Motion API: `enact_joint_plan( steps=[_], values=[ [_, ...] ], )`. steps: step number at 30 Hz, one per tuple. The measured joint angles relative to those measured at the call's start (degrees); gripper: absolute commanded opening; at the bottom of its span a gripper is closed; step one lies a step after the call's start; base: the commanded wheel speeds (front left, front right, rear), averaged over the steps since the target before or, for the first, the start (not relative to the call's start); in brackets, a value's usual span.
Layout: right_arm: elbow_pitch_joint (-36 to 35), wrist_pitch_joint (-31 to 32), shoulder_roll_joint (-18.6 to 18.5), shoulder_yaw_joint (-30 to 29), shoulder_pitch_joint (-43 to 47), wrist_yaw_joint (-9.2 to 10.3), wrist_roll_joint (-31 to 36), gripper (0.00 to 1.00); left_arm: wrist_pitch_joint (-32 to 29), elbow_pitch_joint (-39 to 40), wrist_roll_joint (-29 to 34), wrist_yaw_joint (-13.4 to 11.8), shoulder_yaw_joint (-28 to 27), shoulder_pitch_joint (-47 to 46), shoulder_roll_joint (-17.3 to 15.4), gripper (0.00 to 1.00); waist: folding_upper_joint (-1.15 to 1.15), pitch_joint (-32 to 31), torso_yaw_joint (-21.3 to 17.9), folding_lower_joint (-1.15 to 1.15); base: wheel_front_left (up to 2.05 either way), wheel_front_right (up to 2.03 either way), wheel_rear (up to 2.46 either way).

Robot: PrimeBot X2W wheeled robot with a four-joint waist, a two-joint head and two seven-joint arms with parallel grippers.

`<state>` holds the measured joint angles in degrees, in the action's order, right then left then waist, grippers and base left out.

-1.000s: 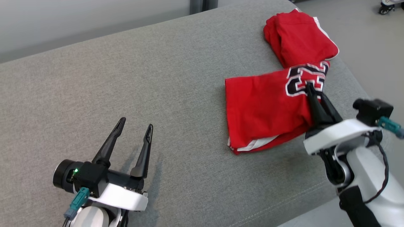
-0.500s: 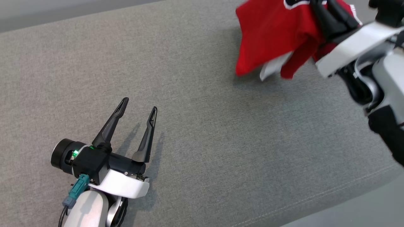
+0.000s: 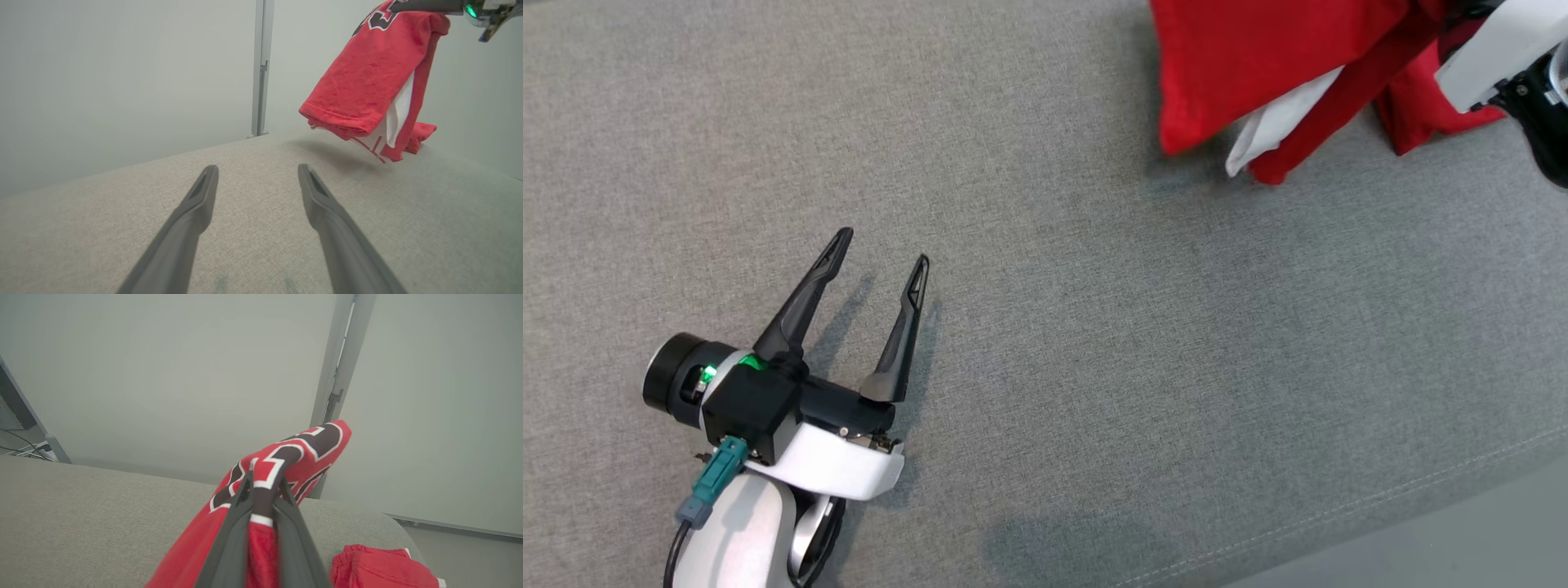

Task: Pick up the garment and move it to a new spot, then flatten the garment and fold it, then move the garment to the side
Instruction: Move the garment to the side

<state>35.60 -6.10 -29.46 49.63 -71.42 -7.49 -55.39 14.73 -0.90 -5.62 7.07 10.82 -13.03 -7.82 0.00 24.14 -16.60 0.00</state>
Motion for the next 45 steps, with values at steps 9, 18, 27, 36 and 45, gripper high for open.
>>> enact_joint_plan(
  steps=[9,18,27,36,45],
  values=[
    [6.33,-1.75,-1.92,4.64,-0.90,-0.01,-1.98,0.00,0.00,0.12,0.11,0.00,0.87,-1.42,-1.09,1.00,0.00,2.59,-0.55,0.00,0.00,0.00,0.00],
    [14.06,-4.13,-3.54,8.22,-4.97,-0.01,0.22,0.00,0.00,0.21,0.49,0.00,1.58,-1.76,-2.44,1.00,0.00,4.68,-1.35,0.00,0.00,0.00,0.00],
    [24.80,-6.86,-2.25,10.17,-8.57,-0.01,5.13,0.00,0.00,0.34,0.48,0.00,2.74,-4.10,-3.04,1.00,0.00,7.12,-0.95,0.00,0.00,0.00,0.00],
    [36.40,-8.06,-0.03,9.62,-10.54,-0.02,11.23,0.18,0.01,0.24,0.36,0.00,3.23,-5.17,-3.54,1.00,0.00,7.98,0.36,0.00,0.00,0.00,0.00],
    [37.99,-8.13,-0.02,4.11,-15.19,-0.02,22.04,1.00,0.01,0.00,0.18,0.00,3.15,-5.17,-3.41,1.00,0.00,6.68,0.26,0.00,0.00,0.00,0.00]
  ],
)
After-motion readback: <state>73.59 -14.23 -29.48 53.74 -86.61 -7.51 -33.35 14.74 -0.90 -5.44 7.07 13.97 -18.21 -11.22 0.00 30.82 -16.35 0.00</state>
